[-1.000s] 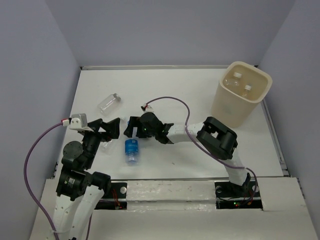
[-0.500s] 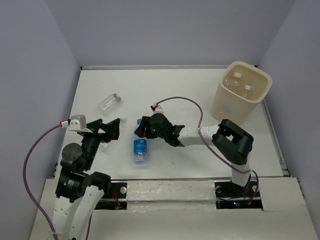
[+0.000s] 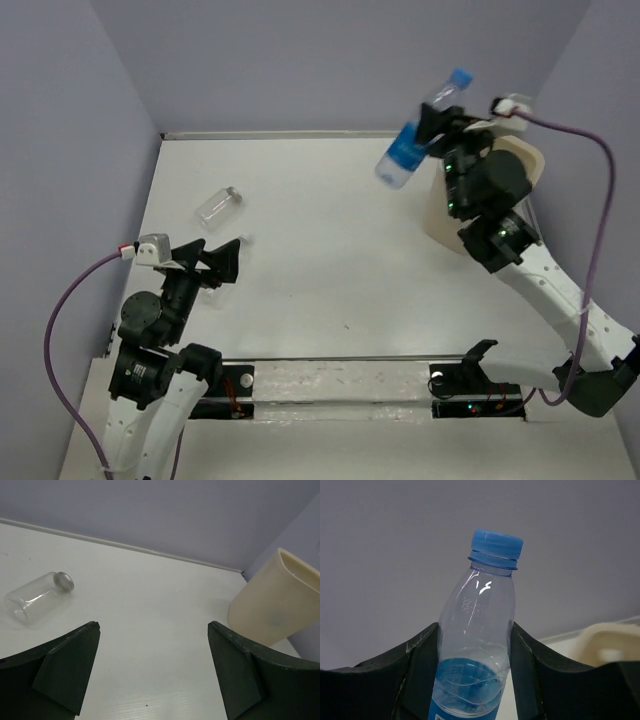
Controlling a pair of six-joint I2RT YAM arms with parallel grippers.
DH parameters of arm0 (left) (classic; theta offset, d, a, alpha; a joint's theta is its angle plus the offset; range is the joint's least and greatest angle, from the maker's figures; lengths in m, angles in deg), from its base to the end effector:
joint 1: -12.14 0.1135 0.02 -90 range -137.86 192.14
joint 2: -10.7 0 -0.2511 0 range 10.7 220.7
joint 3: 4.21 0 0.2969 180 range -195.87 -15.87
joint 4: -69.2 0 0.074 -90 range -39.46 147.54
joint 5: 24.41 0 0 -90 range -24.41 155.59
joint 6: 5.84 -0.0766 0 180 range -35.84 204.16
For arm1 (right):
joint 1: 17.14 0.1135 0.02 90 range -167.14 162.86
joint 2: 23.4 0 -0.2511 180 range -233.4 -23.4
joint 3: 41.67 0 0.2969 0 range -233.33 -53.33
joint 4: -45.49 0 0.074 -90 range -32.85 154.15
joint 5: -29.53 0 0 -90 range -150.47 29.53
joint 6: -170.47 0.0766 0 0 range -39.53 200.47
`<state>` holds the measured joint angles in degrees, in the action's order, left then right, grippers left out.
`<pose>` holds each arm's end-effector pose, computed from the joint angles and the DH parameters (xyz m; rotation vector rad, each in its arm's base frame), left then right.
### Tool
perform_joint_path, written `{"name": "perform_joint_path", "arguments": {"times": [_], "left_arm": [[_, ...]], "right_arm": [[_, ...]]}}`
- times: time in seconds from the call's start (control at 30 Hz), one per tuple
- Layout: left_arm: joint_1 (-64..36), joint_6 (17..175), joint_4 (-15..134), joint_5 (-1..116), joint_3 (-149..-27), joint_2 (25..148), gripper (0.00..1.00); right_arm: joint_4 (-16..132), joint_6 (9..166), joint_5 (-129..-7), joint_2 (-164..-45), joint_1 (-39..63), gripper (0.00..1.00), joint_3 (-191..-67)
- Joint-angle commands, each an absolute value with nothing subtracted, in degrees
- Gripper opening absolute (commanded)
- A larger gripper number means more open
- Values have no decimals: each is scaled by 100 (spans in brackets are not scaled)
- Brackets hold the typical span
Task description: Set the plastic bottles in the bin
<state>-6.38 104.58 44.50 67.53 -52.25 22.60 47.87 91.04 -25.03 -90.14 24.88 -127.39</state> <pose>0.1541 -0.0489 0.3702 -0.0519 1.3915 -0.5451 0.2766 0.1895 0.4797 0.1752 1.3343 0.3808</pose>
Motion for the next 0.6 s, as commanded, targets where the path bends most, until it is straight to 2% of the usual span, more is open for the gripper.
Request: {"name": "perform_joint_path", "arguments": {"times": [0.0,0.07,0.1,0.2,0.43,0.57], "left_arm": [[-719,10367,4770,6691,-5208,2098,99],[-772,10367,4752,6708,-5208,2054,99],[-789,10367,4752,6709,-5208,2037,99],[-877,10367,4752,6726,-5208,1993,99],[-1035,10358,4743,6770,-5208,1852,99],[-1088,10358,4726,6814,-5217,1817,99]], "right_arm": [[4433,6950,-1309,-9186,1215,41,-13348],[4065,6564,-1223,-9283,582,43,-13366],[3410,6049,-1178,-9370,266,43,-13244],[2948,5578,-1134,-9590,-218,43,-13269],[2412,4770,-1011,-10118,-414,44,-12806],[1052,3648,-835,-10548,-466,46,-12269]]}}
